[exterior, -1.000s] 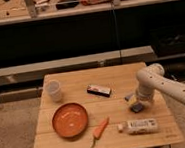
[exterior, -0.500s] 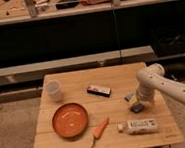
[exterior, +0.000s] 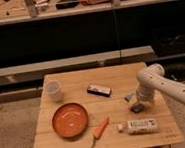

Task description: Wipe the white sponge on the table

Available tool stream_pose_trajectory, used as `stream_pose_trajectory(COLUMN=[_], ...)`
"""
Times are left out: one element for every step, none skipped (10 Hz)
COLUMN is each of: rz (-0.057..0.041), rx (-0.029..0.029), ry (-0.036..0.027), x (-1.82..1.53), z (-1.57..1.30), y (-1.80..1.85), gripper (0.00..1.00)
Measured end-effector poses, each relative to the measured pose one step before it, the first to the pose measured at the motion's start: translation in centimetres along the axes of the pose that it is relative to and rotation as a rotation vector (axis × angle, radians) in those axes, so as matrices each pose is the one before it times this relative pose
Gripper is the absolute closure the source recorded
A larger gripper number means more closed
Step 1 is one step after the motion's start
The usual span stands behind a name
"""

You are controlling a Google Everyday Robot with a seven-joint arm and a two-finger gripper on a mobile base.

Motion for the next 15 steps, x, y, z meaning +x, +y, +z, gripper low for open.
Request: stream_pose_trajectory(rz=[0.00156,0.00231,0.00118,0.00139,0.00165,0.00138,0.00187,0.00124,0.00176,0.00177,0.00174,0.00445,0.00216,0.00079,0.00058], rx=[-0.00042,-0.00025,0.00010,-0.00054,-0.00024,-0.00030,-0.00049,-0.00010,-0.00023,-0.00022,-0.00004,-0.00063,0.00028,-0.00050,0.00008], ry=[-0.00184,-0.00180,-0.00080,-0.00056,-0.00103,-0.00068,-0.00130,-0.00124,-0.00102,-0.00109,-0.00087,-0.00146,-0.00164,-0.00135,-0.00070], x=[-0.042,-0.028,-0.011,-0.012,-0.015,-0.014,-0.027,-0.033,-0.016,-0.024,-0.025,-0.043,-0.038,-0.019,-0.017], z=[0.038,0.038,0.004,0.004,0.024,0.013,0.043,0.028,0.000,0.006,0.001,0.022,0.058,0.043,0.011], y=[0.051,0.043,-0.001,0.020,0.006,0.036,0.054,0.014,0.012,0.024,0.017,0.028,-0.008,0.043,-0.008], gripper=[0.20,0.20,0.20,0.20,0.20,0.20,0.20,0.20,0.20,0.20,0.20,0.20,0.20,0.20,0.20])
